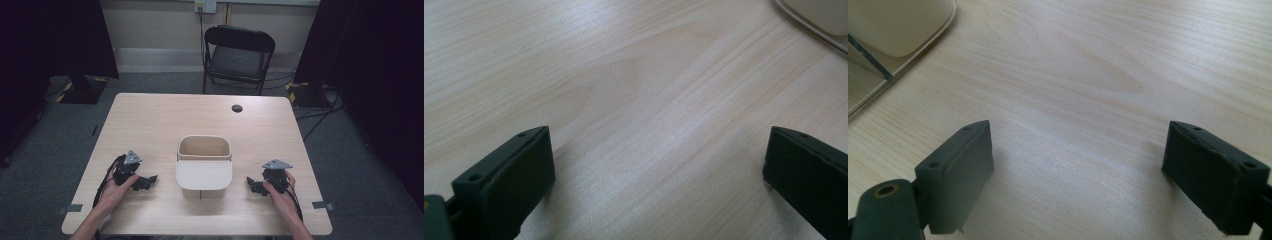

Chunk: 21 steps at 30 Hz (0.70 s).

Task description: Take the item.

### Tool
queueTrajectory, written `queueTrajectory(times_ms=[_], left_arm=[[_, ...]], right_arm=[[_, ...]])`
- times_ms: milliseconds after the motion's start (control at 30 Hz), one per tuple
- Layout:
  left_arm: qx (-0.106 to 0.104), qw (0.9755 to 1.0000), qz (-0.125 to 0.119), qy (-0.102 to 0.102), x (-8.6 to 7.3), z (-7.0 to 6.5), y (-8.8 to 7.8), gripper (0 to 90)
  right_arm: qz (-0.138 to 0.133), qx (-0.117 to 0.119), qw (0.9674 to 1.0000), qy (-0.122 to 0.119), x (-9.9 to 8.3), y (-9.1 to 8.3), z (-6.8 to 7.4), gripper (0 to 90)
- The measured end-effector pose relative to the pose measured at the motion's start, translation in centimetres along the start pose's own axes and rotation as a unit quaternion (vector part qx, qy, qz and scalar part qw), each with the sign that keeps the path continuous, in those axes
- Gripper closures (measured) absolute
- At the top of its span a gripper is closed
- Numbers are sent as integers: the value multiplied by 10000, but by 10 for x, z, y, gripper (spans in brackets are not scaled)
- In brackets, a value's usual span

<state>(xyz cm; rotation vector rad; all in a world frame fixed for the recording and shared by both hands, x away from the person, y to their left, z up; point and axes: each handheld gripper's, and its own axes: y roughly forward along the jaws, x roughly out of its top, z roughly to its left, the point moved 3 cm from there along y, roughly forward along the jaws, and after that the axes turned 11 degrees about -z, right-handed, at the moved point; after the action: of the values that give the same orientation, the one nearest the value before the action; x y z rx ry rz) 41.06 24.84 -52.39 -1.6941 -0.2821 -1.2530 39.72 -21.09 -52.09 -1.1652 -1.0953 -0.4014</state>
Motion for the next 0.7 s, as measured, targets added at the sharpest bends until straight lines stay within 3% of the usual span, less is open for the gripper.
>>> queueTrajectory(times_ms=[567,700], left_arm=[[-4,10000,6,6,0,0,0,0],[-5,10000,11,12,0,0,0,0]], right_arm=[[-40,-101,9998,159,1,-1,-2,149],[-181,-120,9995,233,4,-6,-4,148]])
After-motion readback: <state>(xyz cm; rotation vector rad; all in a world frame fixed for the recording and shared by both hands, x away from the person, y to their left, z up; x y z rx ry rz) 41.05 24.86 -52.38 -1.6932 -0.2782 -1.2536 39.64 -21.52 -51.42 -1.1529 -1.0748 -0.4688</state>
